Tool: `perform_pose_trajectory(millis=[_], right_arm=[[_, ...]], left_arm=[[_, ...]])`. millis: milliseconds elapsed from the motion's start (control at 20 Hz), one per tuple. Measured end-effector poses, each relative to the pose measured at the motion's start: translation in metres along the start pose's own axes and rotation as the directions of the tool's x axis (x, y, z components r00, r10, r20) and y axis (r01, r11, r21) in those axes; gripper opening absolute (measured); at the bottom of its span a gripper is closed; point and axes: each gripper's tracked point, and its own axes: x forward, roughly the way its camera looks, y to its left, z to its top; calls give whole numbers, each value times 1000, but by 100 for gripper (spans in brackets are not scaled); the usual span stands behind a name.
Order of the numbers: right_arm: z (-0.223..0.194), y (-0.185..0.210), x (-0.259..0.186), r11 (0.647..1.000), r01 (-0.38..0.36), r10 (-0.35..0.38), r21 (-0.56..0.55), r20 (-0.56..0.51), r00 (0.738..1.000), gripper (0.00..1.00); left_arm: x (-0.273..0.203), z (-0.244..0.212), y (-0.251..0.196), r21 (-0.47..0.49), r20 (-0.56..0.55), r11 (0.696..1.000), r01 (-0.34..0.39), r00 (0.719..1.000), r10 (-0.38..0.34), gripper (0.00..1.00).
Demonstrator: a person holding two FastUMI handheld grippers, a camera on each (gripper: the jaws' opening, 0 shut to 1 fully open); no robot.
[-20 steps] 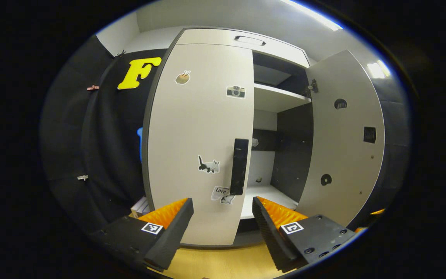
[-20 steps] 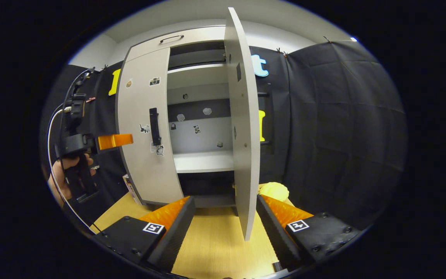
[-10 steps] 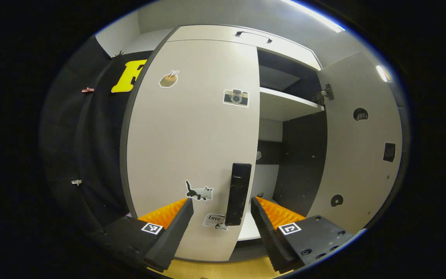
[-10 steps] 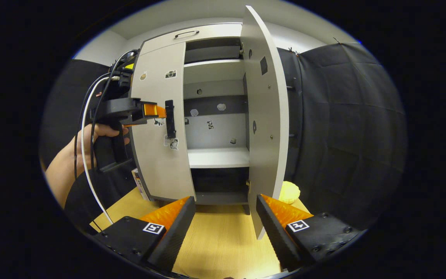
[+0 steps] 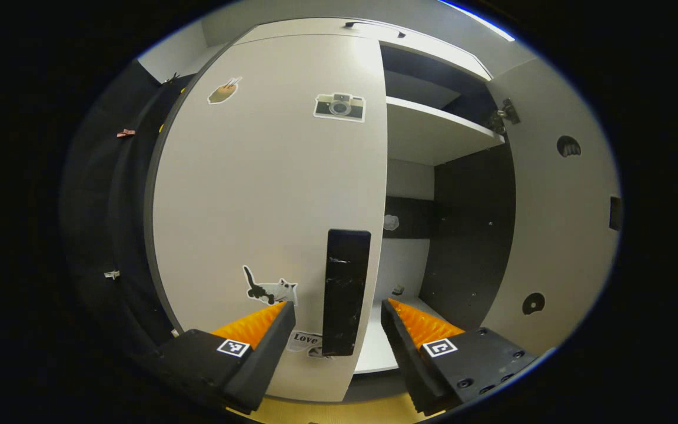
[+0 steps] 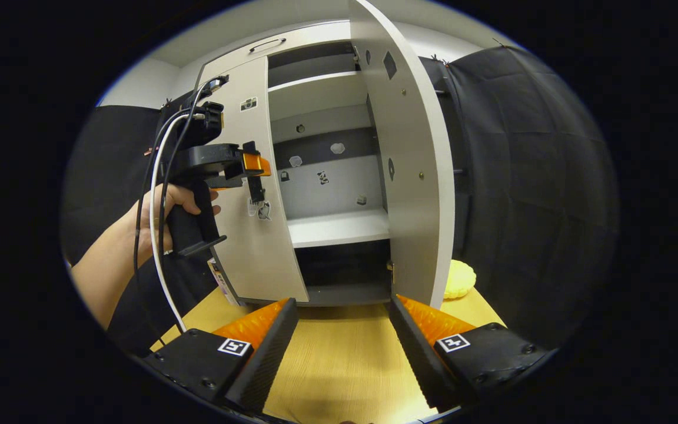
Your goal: Open the right door of the double-door shoe cabinet with the right hand, and open the left door with the left hand.
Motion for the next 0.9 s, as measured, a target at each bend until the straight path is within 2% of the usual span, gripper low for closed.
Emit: perform_pose_trajectory(millis=[100,200,250,350,500,550,600,700,750,900], right_arm=[[-4,2,5,1000,-19,19,-17,-4,1000,99],[-10,2,9,999,-41,41,-24,-21,999,99],[-13,1,11,998,-50,50,-23,-30,998,99],[-16,1,12,998,-67,67,-14,-46,997,99],[-17,-5,21,995,-98,99,6,-58,993,99],[-16,-4,23,994,-112,113,9,-57,992,99],[-15,-2,25,991,-133,134,11,-59,989,99],[-14,6,25,983,-182,182,9,-65,981,99],[-14,11,24,979,-206,206,7,-71,976,99],[-14,21,21,965,-262,262,9,-81,962,98]], left_arm=[[6,-2,2,11,-6,1000,-26,1000,26,88],[11,-6,4,21,-21,998,-54,998,54,79],[13,-8,3,17,-30,998,-54,998,55,70],[16,-10,4,1,-41,998,-63,997,63,59],[16,-9,2,-33,-33,998,-61,998,60,52],[15,-9,1,-48,-27,997,-62,998,61,47],[15,-9,1,-48,-17,997,-62,998,62,39],[15,-9,1,-15,5,998,-61,998,61,35],[15,-12,1,-1,-3,998,-62,998,62,30],[15,-12,1,-34,-11,998,-50,999,50,21]])
